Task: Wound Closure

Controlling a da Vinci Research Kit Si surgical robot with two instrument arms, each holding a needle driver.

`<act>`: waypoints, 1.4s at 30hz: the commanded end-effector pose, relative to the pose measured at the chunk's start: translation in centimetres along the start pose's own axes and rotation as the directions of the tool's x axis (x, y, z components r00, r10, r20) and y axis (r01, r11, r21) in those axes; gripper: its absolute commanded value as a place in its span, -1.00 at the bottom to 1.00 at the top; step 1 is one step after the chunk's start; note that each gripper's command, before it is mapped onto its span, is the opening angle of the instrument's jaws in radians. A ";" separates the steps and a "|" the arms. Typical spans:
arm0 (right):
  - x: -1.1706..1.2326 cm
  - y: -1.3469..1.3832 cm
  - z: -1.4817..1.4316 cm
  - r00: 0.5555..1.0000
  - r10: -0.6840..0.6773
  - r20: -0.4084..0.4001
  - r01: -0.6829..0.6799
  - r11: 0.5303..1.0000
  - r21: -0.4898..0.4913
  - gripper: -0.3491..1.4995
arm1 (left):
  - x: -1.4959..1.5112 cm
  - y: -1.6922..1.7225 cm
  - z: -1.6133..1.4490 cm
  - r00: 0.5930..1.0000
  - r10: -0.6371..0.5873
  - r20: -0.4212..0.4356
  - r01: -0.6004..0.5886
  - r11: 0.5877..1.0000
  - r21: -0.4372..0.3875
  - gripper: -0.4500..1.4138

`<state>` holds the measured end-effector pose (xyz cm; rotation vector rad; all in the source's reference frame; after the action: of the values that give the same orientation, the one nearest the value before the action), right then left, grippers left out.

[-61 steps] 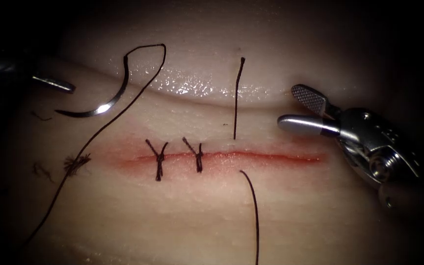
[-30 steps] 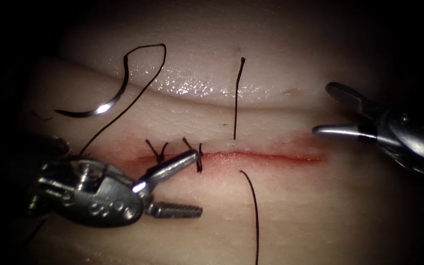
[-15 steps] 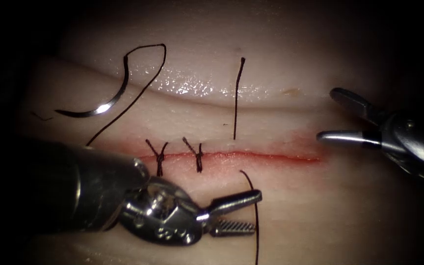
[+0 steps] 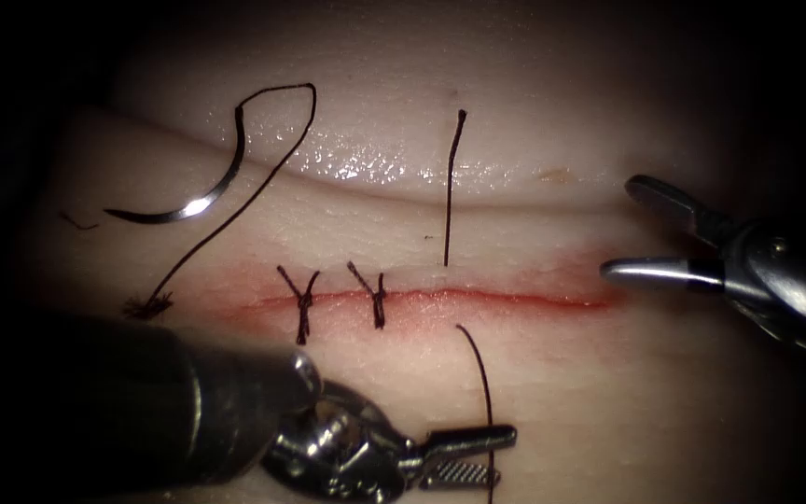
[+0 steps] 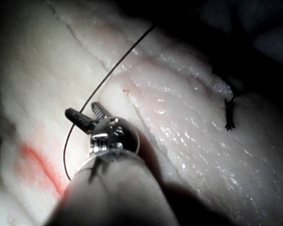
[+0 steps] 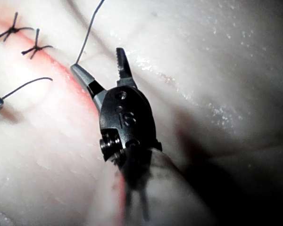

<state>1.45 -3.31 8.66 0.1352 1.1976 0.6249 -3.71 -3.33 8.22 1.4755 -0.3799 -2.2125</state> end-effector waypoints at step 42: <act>0.07 -0.60 0.40 0.903 -0.405 -0.145 0.430 0.848 0.311 0.20 | 0.28 -0.32 -0.24 0.999 -0.002 -0.050 -0.001 0.998 -0.066 -1.00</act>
<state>1.95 -3.69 8.42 0.1293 1.3500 0.0220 -3.59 -3.14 7.69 1.4926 -0.2864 -2.1639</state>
